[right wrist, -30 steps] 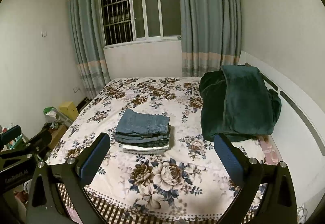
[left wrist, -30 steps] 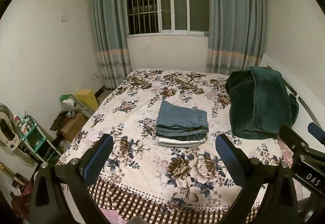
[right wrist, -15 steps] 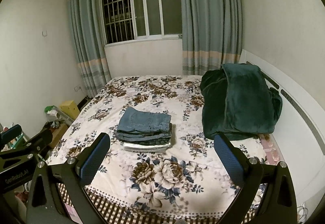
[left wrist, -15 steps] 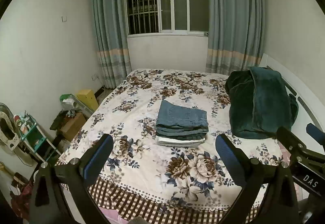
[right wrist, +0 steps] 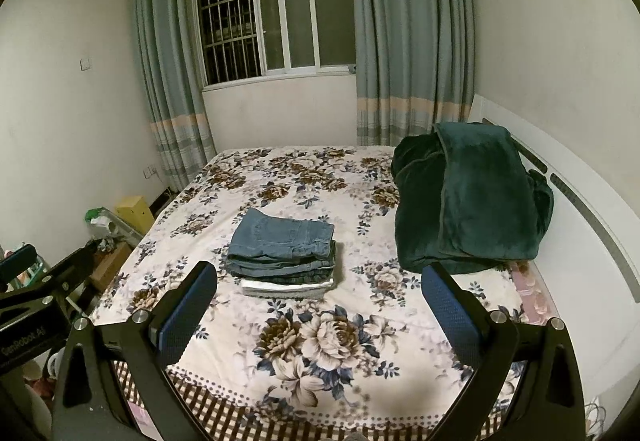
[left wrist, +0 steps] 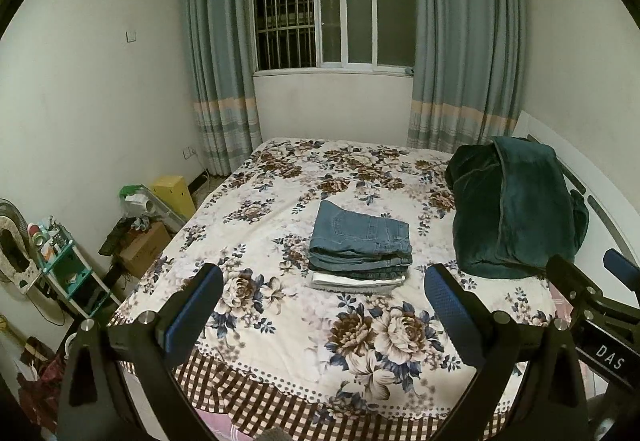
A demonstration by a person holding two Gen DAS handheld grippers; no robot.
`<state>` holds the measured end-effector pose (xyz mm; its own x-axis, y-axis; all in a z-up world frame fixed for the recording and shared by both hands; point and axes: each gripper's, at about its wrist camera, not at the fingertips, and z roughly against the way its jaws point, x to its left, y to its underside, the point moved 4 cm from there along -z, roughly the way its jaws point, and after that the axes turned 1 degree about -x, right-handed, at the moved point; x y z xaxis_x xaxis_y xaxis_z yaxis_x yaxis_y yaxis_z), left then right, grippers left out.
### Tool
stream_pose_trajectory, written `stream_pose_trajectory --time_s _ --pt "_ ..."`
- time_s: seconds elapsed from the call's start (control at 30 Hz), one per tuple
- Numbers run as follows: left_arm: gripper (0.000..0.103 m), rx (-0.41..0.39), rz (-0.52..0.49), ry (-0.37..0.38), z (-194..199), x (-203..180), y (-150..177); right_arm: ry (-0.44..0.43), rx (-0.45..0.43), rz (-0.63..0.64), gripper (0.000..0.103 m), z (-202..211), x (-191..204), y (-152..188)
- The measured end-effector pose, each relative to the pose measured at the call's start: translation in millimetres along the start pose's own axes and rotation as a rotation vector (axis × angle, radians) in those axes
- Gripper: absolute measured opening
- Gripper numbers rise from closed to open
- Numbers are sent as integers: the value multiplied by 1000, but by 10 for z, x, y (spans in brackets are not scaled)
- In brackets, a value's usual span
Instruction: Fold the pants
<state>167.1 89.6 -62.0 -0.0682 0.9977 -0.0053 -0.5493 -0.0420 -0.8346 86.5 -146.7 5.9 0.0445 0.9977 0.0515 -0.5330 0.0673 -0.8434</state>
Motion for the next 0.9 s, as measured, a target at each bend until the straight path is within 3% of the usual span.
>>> stream_pose_trajectory --time_s 0.9 --pt "103 1 -2 2 -13 -8 -16 -13 13 9 103 -60 3 7"
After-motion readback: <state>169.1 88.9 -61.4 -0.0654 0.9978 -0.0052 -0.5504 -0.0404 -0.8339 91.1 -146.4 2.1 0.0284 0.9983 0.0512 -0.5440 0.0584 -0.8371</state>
